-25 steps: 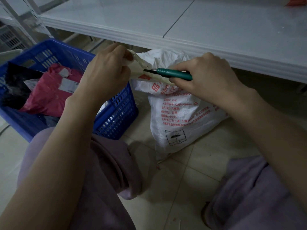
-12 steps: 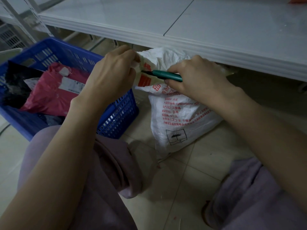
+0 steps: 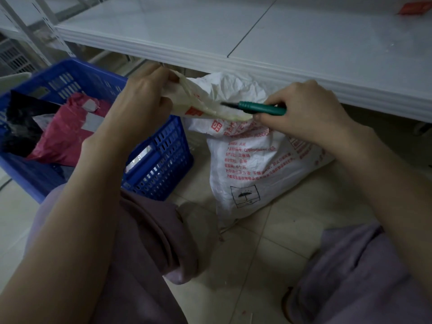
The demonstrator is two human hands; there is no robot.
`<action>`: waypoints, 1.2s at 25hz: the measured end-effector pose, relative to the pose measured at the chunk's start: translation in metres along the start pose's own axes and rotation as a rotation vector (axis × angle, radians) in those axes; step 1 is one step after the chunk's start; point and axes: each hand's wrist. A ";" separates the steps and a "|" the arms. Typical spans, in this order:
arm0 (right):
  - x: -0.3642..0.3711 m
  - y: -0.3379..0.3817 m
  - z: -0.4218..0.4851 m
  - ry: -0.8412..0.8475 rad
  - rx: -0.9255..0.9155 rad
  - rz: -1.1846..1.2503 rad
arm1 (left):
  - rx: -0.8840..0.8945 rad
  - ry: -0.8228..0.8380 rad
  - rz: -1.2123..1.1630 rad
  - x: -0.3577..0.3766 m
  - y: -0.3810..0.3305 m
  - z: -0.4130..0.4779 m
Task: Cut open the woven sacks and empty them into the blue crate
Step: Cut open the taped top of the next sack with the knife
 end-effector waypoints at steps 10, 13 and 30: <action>0.018 0.024 0.013 -0.080 -0.120 -0.010 | 0.036 0.047 -0.067 0.003 -0.008 -0.004; 0.021 0.032 0.017 -0.097 -0.119 -0.157 | 0.046 0.065 -0.059 0.003 -0.010 -0.006; 0.008 0.015 0.013 0.060 -0.039 -0.056 | 0.006 -0.048 -0.034 0.003 -0.004 -0.007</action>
Point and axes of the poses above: each hand's wrist, its own z-axis towards the middle knuckle, its own x-axis out of the palm, y = z × x, and after that the axes turned 2 degrees about y, right-handed
